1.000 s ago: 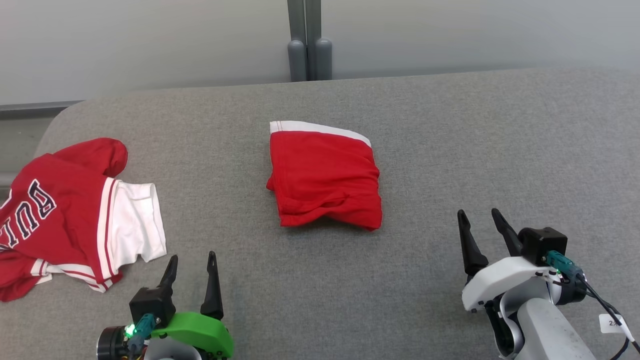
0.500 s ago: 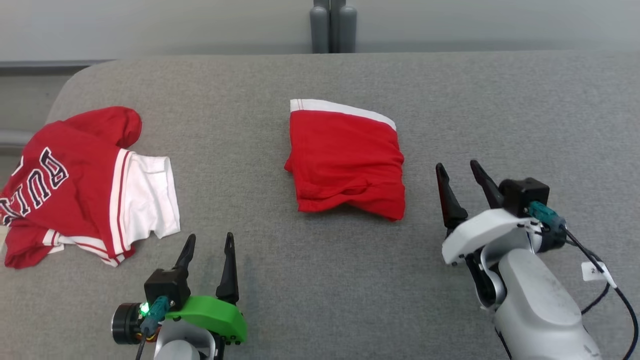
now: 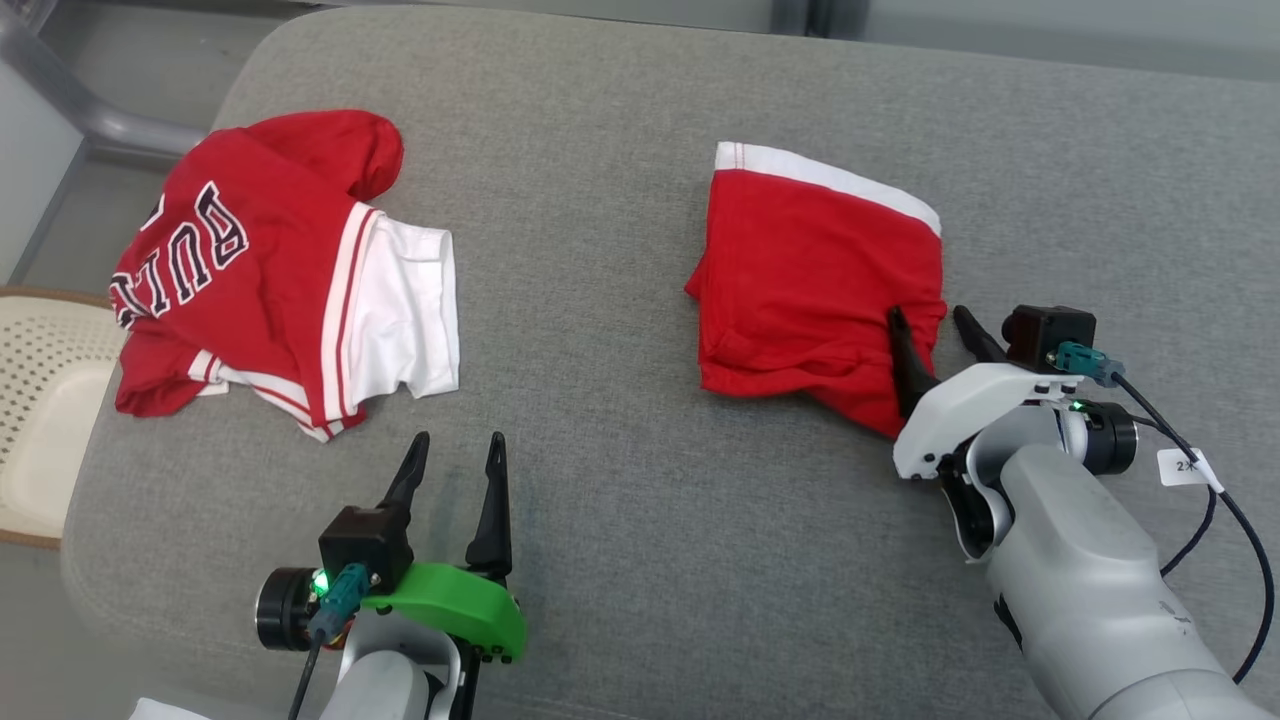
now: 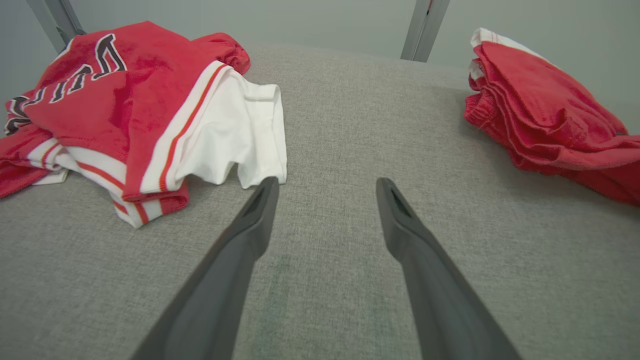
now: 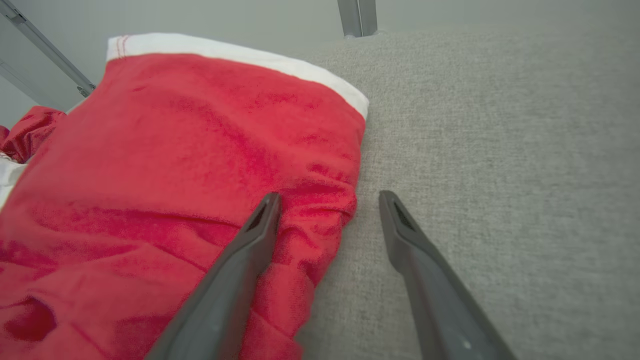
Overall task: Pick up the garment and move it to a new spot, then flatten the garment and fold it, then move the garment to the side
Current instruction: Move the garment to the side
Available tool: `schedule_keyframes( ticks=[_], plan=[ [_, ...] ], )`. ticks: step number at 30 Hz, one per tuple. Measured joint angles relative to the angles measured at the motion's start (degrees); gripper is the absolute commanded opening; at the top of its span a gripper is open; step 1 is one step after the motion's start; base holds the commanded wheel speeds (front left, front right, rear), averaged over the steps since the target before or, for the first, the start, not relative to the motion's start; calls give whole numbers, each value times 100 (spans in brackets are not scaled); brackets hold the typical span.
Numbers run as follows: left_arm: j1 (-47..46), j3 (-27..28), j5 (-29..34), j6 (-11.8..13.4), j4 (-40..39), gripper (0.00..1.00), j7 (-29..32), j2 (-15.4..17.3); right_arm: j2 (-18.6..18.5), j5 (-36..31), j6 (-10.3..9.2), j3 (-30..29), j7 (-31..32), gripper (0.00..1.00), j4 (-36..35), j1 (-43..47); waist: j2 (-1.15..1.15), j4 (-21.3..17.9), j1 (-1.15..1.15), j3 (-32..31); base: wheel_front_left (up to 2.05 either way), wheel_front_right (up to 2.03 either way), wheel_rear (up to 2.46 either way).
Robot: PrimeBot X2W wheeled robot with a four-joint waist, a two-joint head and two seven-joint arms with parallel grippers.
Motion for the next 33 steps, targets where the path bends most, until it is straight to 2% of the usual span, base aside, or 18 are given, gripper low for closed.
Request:
schedule_keyframes(
  ticks=[1,2,4,10,17,23,33],
  plan=[
    [-2,-20,-2,3,-15,100,0,3,0,-22,0,2,0,100,127,-43,0,70,0,43,0,0,0],
    [-2,-27,-2,7,-24,100,0,2,0,-30,0,32,-2,79,203,-81,0,111,0,73,0,0,0],
    [-8,-32,-2,26,-44,100,0,2,0,-37,0,74,-10,0,288,-175,0,179,0,150,0,0,0],
    [-25,13,47,46,-54,100,0,0,-18,-97,1,20,-7,0,49,-247,0,176,0,278,0,0,0],
    [-154,-1,203,-79,-14,100,0,1,-22,-169,3,-58,0,0,-390,-25,0,-256,0,265,0,0,0],
    [-329,-119,309,-186,63,100,0,-2,-10,-48,2,137,0,0,-583,206,0,-941,0,192,0,0,0],
    [-409,-230,412,-288,202,100,0,-7,-3,450,2,635,0,0,-927,647,0,-2392,0,56,0,0,0]
  ],
)
